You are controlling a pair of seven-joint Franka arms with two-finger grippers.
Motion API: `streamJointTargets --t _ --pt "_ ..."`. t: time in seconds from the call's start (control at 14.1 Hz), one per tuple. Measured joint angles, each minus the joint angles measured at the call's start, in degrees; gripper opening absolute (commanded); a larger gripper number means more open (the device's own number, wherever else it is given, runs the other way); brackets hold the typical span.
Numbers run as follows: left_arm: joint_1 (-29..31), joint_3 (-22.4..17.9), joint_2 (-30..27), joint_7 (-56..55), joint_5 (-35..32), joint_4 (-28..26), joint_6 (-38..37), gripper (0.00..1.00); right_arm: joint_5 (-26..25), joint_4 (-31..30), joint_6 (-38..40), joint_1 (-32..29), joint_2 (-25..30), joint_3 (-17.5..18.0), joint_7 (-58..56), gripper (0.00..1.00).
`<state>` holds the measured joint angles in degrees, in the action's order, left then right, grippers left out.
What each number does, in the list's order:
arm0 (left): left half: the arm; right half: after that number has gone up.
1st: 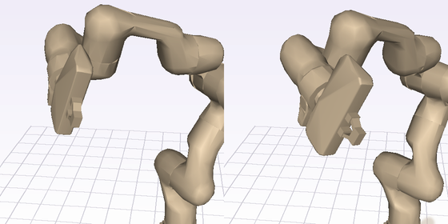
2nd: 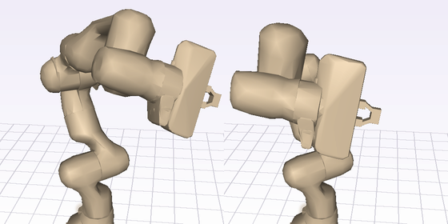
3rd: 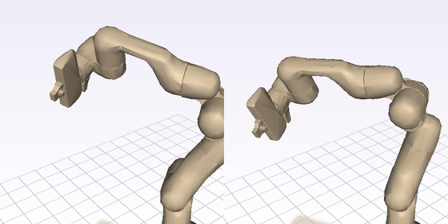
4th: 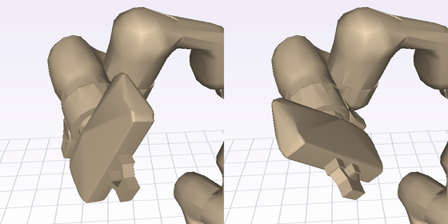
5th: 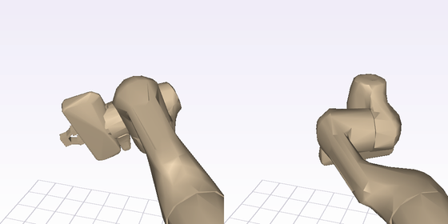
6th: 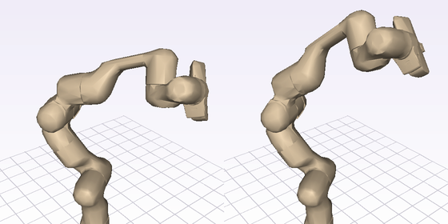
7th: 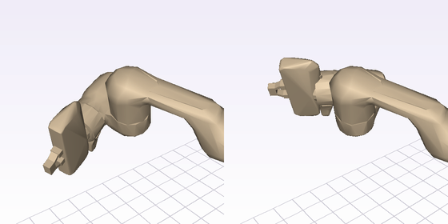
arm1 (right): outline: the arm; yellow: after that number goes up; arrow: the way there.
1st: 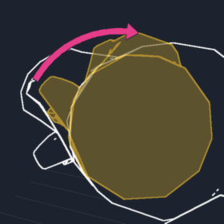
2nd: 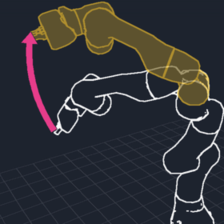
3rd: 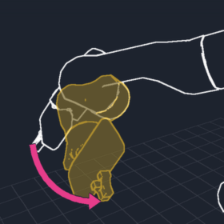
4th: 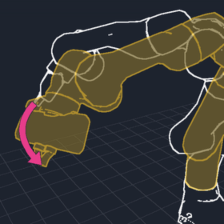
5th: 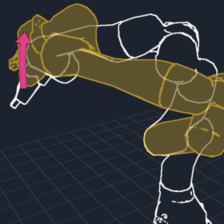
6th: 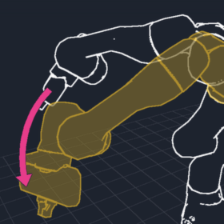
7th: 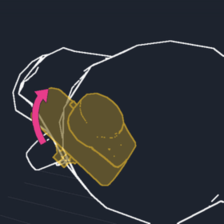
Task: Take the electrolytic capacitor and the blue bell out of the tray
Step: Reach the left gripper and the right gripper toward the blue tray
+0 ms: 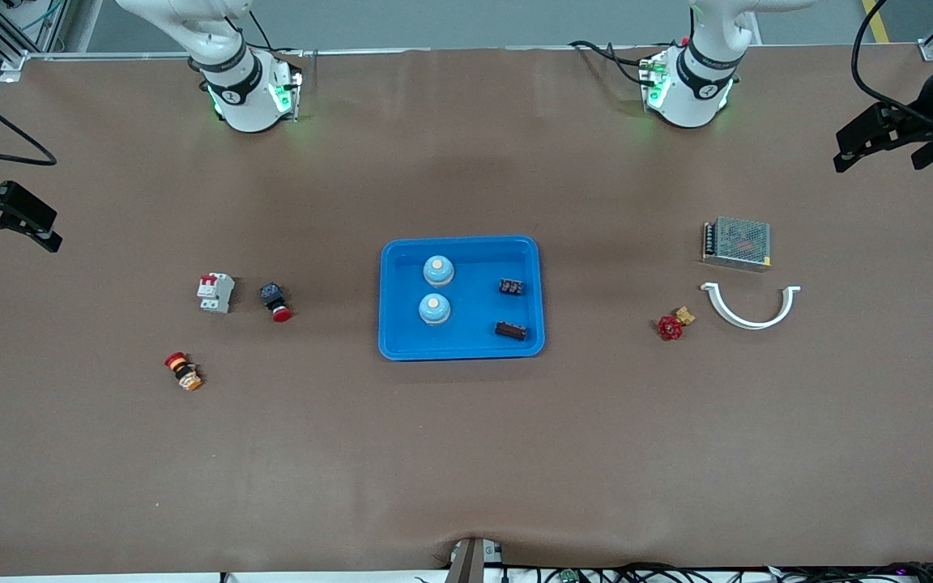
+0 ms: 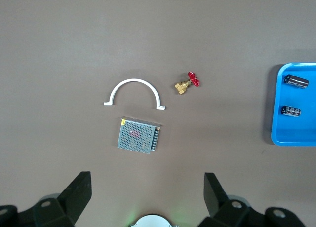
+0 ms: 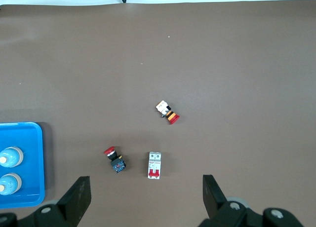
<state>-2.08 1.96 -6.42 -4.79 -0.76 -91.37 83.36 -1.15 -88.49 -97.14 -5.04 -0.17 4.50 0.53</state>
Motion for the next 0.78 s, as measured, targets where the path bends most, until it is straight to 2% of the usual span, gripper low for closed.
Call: streamJointTargets --t 0.5,0.78 --pt "-0.6 0.6 1.1 0.0 0.0 0.0 -0.1 1.00 0.7 0.0 0.0 0.0 0.0 0.0 0.0 1.00" --pt "-0.8 3.6 4.3 -0.4 0.0 -0.2 -0.2 1.00 2.4 0.0 2.0 0.1 0.0 0.2 0.0 1.00"
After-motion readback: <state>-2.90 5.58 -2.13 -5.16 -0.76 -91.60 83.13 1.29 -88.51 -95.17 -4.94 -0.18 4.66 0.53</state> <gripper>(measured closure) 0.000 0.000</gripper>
